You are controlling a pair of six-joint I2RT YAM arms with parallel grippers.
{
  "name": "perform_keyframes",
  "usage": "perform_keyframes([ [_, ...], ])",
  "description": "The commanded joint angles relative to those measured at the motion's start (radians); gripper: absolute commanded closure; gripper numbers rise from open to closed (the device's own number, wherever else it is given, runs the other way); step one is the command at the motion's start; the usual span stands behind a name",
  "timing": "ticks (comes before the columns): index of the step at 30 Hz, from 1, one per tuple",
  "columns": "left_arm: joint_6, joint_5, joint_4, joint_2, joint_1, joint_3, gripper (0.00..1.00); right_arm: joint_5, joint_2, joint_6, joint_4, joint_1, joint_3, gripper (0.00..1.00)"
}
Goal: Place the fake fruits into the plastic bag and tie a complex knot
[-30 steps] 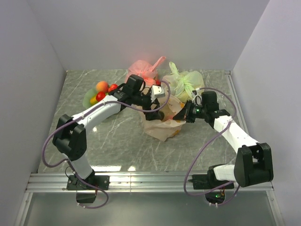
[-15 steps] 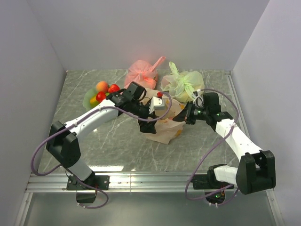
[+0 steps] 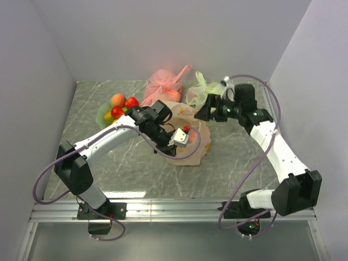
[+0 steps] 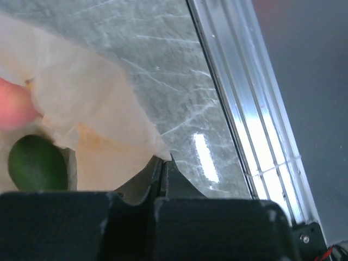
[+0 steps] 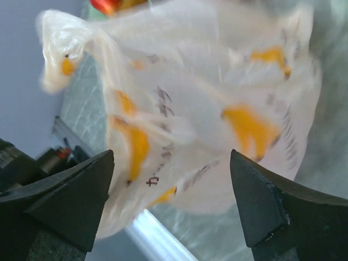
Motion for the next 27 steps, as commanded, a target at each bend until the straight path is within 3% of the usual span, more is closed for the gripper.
perform_keyframes([
  [1,0.154,0.038,-0.124,-0.008,0.0,0.058,1.0,0.078,0.078,-0.21,-0.029,0.089,0.188,0.06],
  [7,0.225,0.032,-0.206,0.025,0.0,0.119,1.0,0.168,0.217,-0.46,-0.141,0.252,0.387,0.04],
  [11,0.263,0.03,-0.23,0.016,0.0,0.127,1.0,0.205,0.276,-0.565,-0.178,0.294,0.475,0.02],
  [18,0.3,0.019,-0.252,-0.003,-0.001,0.109,1.0,0.075,0.457,-0.695,-0.313,0.317,0.624,0.02],
  [20,0.296,0.016,-0.246,-0.018,0.002,0.092,0.99,0.05,0.482,-0.721,-0.316,0.32,0.625,0.13],
  [23,0.296,0.003,-0.238,-0.043,0.003,0.064,0.99,0.026,0.531,-0.747,-0.382,0.318,0.656,0.44],
  [24,0.294,-0.005,-0.233,-0.055,0.007,0.058,0.99,0.021,0.54,-0.755,-0.405,0.309,0.664,0.76],
  [25,0.294,-0.011,-0.229,-0.061,0.016,0.052,0.99,0.021,0.542,-0.746,-0.416,0.298,0.664,0.98],
  [27,0.294,-0.022,-0.23,-0.089,0.039,0.021,0.96,0.012,0.514,-0.657,-0.385,0.236,0.639,1.0],
])
